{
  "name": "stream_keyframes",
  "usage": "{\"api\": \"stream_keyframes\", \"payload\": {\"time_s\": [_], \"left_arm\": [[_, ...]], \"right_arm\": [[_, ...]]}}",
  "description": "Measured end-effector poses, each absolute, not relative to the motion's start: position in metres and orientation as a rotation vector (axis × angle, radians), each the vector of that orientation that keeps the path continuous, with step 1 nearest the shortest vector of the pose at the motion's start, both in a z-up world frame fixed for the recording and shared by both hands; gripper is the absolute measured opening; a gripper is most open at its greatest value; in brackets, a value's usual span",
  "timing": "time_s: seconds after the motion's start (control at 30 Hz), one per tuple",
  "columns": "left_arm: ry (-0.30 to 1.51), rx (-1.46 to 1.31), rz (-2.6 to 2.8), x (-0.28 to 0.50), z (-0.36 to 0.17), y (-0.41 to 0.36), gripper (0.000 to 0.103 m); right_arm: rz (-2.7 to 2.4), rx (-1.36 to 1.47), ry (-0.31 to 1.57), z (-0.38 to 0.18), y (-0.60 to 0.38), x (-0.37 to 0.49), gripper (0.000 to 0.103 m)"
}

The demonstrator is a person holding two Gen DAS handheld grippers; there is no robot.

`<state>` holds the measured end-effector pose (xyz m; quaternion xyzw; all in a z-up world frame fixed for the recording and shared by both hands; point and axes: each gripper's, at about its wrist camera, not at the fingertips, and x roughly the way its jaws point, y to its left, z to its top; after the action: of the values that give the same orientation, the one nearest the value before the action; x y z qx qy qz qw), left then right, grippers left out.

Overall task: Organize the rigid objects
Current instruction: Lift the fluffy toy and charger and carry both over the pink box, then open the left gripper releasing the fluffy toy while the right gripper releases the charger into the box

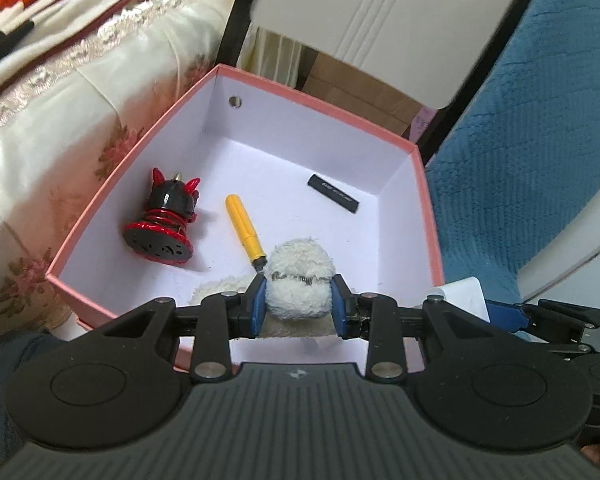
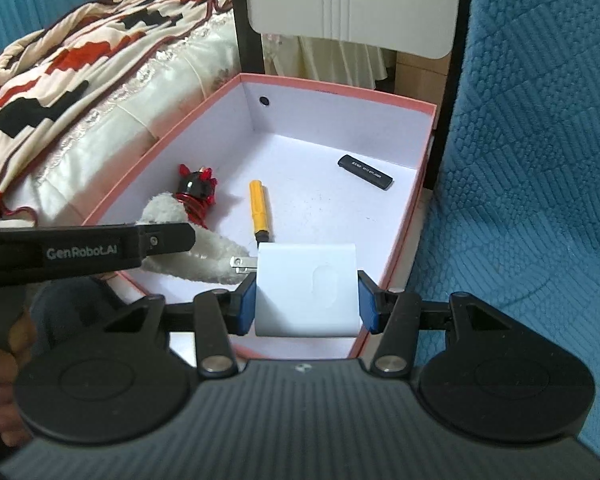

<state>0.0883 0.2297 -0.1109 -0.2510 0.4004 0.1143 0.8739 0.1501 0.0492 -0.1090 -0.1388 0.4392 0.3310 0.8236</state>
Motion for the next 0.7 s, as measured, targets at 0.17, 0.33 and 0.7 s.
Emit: {"api": "stream_keyframes", "payload": {"time_s": [0.17, 0.33, 0.7], "left_arm": [[0.878, -0.544, 0.247, 0.109, -0.131, 0.246, 0.037], [0.917, -0.545, 0.248, 0.128, -0.148, 0.257, 0.038], [0.955, -0.563, 0.260, 0.148, -0.172, 0.279, 0.038]], "right_arm": [[0.704, -0.324, 0.977, -0.128, 0.068, 0.173, 0.053], [0.712, -0.355, 1.010, -0.147, 0.085, 0.190, 0.053], [0.708, -0.401, 1.030, -0.175, 0.109, 0.214, 0.053]]}}
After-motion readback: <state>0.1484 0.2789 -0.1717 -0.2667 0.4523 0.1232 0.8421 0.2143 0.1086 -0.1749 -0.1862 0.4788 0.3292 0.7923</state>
